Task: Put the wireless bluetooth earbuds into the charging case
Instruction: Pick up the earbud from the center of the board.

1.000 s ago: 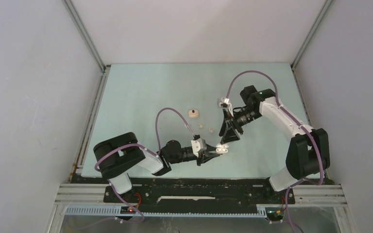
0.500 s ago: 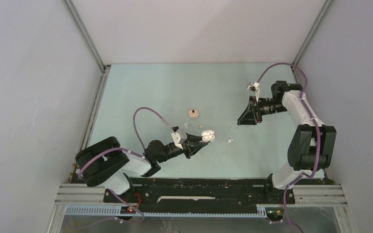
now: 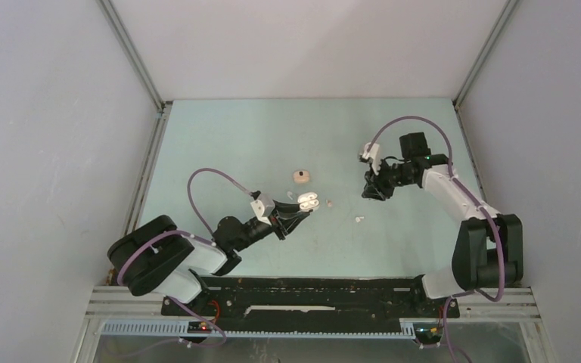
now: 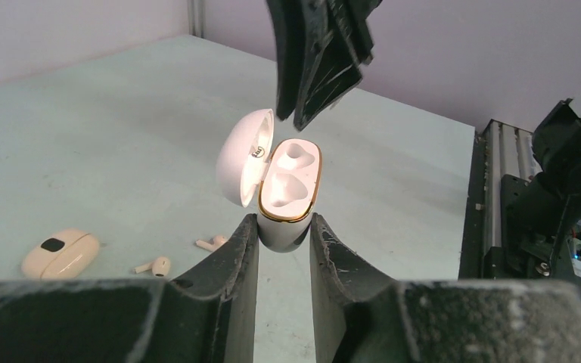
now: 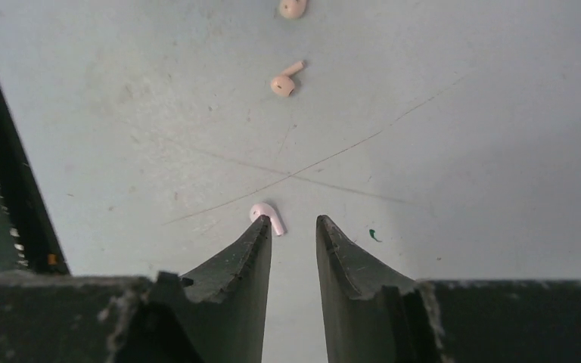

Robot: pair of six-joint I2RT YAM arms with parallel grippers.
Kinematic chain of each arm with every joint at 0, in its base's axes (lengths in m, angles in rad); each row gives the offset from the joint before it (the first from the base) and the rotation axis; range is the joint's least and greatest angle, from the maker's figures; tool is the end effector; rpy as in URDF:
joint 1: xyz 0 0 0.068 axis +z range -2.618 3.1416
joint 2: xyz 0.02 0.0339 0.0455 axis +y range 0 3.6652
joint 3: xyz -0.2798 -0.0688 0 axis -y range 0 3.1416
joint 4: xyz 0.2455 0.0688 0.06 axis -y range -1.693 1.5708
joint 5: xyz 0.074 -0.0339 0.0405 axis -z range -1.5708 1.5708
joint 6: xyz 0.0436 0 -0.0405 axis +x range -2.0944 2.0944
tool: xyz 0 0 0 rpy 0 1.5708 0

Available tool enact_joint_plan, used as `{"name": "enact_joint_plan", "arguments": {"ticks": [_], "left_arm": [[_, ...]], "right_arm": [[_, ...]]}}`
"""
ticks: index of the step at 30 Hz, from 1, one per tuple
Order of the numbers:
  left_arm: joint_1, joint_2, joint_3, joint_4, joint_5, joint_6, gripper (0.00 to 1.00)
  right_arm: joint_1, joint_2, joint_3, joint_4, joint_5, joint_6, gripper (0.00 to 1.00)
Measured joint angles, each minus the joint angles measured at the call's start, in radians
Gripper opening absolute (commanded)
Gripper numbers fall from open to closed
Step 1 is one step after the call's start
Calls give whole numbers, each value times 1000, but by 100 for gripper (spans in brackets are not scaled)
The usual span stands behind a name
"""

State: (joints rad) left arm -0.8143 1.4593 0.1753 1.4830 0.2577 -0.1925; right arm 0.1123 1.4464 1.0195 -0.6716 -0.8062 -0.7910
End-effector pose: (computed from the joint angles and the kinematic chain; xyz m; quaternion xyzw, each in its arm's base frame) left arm 0.1496 -0.1747 0.1960 0.2868 0.5676 -0.4415 0.6330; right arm 0.2757 0.0628 0.2513 -0.4729 0.7646 0.2880 0.3299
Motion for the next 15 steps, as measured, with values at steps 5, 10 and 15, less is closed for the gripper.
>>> {"name": "enact_joint_plan", "arguments": {"ticks": [5,10,15], "left_arm": [[0,1,0,5,11,-3,0],[0,11,0,6,11,-3,0],[0,16,0,7,11,-3,0]], "right_arm": [[95,93,0,13,122,-121,30],[138,170,0,3,211,-201,33],[158,193,0,-10,262,-249,38]]}}
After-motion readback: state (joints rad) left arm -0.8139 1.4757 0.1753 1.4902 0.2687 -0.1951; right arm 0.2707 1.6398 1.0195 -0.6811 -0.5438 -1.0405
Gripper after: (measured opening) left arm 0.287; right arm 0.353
